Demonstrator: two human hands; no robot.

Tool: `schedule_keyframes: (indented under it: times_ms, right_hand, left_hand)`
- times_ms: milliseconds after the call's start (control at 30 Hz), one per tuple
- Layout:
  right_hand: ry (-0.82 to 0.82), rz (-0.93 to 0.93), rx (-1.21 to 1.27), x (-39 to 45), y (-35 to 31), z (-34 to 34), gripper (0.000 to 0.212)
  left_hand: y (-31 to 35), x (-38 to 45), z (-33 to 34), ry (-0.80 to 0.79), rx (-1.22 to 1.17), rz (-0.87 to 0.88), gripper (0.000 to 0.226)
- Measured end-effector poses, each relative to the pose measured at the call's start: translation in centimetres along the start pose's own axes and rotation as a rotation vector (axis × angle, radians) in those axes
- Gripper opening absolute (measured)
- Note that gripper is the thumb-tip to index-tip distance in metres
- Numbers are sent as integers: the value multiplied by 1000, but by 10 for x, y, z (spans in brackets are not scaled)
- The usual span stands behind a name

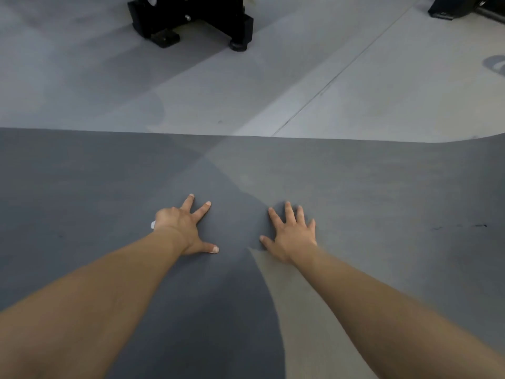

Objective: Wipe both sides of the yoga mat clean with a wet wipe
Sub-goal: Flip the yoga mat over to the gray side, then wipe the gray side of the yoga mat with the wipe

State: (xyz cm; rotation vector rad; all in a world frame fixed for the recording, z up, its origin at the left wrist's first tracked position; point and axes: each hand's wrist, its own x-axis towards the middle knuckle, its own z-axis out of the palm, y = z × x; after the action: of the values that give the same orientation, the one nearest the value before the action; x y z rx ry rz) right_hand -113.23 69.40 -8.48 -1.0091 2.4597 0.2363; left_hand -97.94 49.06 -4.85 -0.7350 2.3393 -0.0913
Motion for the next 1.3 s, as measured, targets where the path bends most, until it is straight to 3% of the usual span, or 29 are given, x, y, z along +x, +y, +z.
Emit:
schedule_keyframes:
  times_ms: [133, 233, 400, 533, 600, 700, 900, 1033, 1200, 1300]
  right_hand:
    - [-20, 44, 49, -46, -5, 24, 73]
    - [7, 19, 15, -50, -21, 21, 68]
    - [-68, -219, 31, -61, -63, -6, 48]
    - [-41, -397, 428, -84, -112, -46, 40]
    - [-63, -455, 679, -102, -140, -70, 33]
    - [-44, -632, 809, -124, -173, -98, 23]
    - [146, -755, 678, -134, -199, -143, 16]
    - [350, -819, 362, -133, -198, -156, 22]
    - [509, -897, -29, -123, -226, -159, 14]
    - [508, -909, -126, -128, -261, -157, 15]
  left_hand:
    - [7, -7, 4, 52, 57, -21, 121]
    - [12, -28, 16, 147, -103, -42, 80]
    - [12, -70, 18, 8, -635, -123, 41]
    - [-13, -106, -9, -20, -1417, -422, 10]
    - [-29, -125, -30, -58, -1778, -544, 20]
    - [-50, -151, -58, -67, -1987, -593, 32]
    - [-76, -190, -96, 193, -1751, -544, 21]
    - [-92, -203, -99, 122, -1461, -429, 26]
    - [-132, -205, -74, 138, -1316, -295, 33]
    - [-177, -206, -47, 212, -933, -150, 26]
